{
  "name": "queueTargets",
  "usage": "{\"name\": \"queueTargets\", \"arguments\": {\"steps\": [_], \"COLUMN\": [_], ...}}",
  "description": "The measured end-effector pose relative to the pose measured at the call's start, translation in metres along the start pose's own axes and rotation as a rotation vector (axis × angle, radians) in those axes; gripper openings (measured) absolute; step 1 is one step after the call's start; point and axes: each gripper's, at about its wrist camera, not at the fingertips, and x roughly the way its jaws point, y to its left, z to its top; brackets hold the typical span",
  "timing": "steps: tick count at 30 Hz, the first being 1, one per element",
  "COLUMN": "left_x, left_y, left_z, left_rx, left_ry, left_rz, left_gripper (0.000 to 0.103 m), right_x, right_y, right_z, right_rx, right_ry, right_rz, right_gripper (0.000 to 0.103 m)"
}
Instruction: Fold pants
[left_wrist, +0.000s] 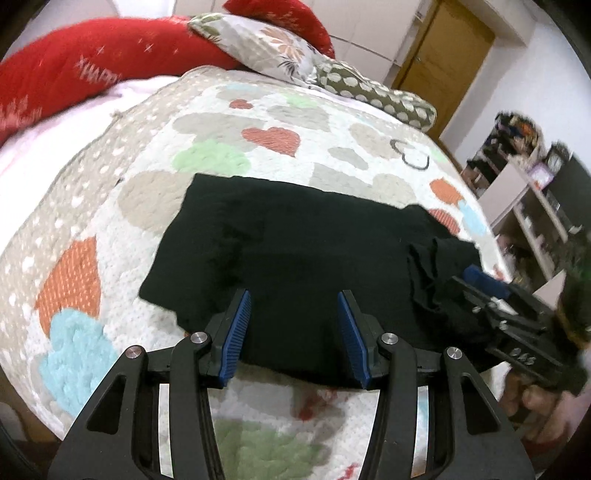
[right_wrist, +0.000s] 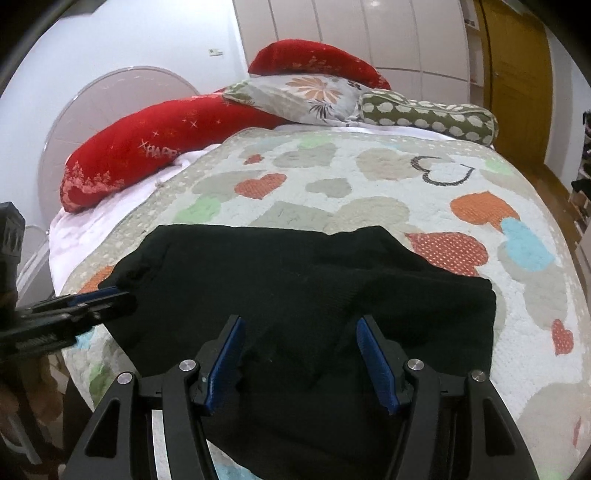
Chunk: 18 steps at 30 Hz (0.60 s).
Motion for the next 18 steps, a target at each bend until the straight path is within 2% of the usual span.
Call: {"name": "queueTargets", "arguments": {"steps": [2,8,12,15,18], "left_x": [-0.004,-0.011,-0.028,-0.037,-0.039], "left_y": [0.008,0.014,0.019,0.032,0.049], "left_z": [0.000,-0.003,-0.007,-0.010,-0.016], "left_rx": [-0.030,-0.052,-0.072,-0.113,-0.203], "left_ry": [-0.006,-0.010,-0.052,-0.064,-0.075], "left_rz": [-0.015,-0.025,-0.039,-0.033,-0.014], "left_gripper": [0.058,0.059,0.059,0.063,0.066], "right_x": [0.004,0.012,0.028,0.018,0.011], "right_y": [-0.001,-0.002,-0.001,0.000,0.003], "right_z": [0.000,0.002,0.001,0.010,0.024], "right_rx": [0.005,0.020,0.006,0.019,0.039], "right_ry": [0.010,0.016,0.068,0.039,0.001], "right_rz": [-0.004,0.007,0.005,0.038,0.095], "right_gripper": [0.061,0.062,0.063,0.064,0.067]}}
